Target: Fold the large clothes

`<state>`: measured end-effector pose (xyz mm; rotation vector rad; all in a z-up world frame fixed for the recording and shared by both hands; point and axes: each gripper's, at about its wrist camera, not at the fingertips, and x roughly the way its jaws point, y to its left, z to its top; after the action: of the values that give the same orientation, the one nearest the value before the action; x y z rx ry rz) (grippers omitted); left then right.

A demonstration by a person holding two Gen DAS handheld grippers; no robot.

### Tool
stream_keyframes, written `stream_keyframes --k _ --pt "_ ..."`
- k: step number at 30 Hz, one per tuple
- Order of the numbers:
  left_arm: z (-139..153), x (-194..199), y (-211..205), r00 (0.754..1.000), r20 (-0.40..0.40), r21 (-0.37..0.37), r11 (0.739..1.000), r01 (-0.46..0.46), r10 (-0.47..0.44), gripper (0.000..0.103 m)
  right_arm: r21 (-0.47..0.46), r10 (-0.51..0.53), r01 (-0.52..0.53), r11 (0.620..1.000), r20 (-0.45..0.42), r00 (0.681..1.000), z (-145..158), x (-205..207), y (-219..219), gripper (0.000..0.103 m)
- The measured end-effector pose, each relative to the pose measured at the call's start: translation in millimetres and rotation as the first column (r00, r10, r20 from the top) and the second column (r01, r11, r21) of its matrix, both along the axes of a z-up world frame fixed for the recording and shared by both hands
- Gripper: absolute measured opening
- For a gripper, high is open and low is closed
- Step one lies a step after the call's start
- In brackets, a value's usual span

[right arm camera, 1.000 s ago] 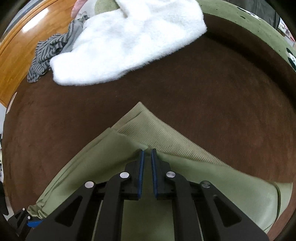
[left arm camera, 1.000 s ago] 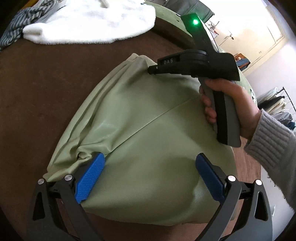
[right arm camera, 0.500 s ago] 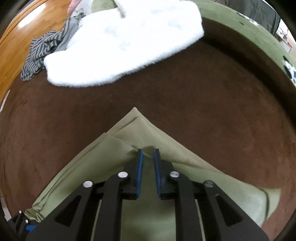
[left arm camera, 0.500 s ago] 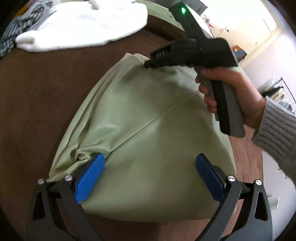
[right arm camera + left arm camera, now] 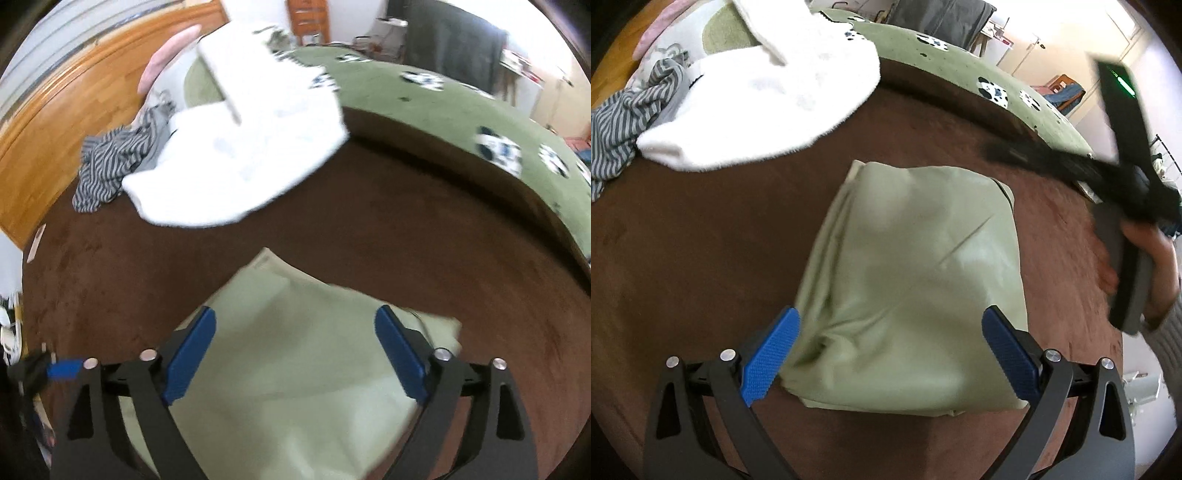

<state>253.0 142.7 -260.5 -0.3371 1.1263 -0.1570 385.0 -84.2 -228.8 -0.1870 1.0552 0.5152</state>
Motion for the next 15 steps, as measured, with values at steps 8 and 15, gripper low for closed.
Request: stream_keyframes --k 8,15 --pt "-41.3 49.5 46.6 0.993 -0.088 -0.142 0.988 0.068 -0.081 0.096 0.116 -0.185 0.196 0.974 -0.1 0.978 -17.7 -35.9 -86.9 0.095" --pt "-102.6 81.9 54.0 0.967 -0.129 -0.365 0.917 0.159 -0.219 0.096 0.163 -0.31 0.341 0.926 -0.19 0.932 -79.5 -66.3 -127.4 0.095"
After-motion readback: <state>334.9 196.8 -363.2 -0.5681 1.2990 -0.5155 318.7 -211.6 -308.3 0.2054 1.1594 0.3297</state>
